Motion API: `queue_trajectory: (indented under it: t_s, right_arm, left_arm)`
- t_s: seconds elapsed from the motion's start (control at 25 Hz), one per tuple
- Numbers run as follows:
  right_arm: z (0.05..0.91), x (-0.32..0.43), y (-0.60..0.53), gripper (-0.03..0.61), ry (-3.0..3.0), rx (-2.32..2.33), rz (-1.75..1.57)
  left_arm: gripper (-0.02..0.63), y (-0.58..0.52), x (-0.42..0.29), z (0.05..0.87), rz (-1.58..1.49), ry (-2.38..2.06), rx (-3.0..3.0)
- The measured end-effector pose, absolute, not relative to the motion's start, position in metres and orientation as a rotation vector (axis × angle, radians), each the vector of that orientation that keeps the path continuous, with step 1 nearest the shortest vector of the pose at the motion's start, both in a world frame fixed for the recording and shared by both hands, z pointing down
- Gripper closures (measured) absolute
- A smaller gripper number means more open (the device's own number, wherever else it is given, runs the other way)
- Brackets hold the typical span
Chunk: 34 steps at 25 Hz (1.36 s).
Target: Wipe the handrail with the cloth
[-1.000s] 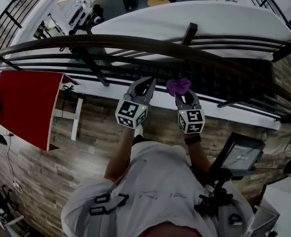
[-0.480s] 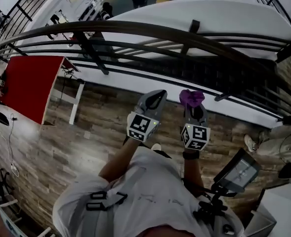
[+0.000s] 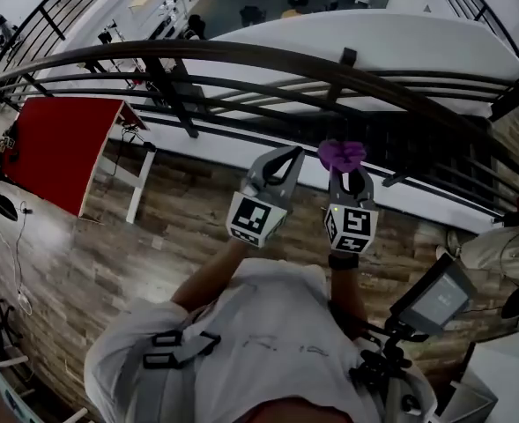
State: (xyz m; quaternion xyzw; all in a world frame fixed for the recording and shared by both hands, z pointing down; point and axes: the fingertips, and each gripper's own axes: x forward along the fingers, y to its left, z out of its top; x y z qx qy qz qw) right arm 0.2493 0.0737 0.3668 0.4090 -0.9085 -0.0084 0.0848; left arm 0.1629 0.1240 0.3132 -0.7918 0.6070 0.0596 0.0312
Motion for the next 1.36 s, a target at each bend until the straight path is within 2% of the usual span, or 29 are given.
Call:
queue_trajectory:
  t_s: [0.36, 1.36]
  right_arm:
    - [0.34, 0.181, 0.091, 0.506, -2.773, 1.141, -0.154]
    - [0.348, 0.165, 0.111, 0.506, -2.654, 1.282, -0.099]
  left_arm:
    - [0.615, 0.139, 0.11, 0.3, 0.224, 1.91, -2.401]
    - [0.615, 0.151, 0.086, 0.309, 0.263, 1.769, -2.573]
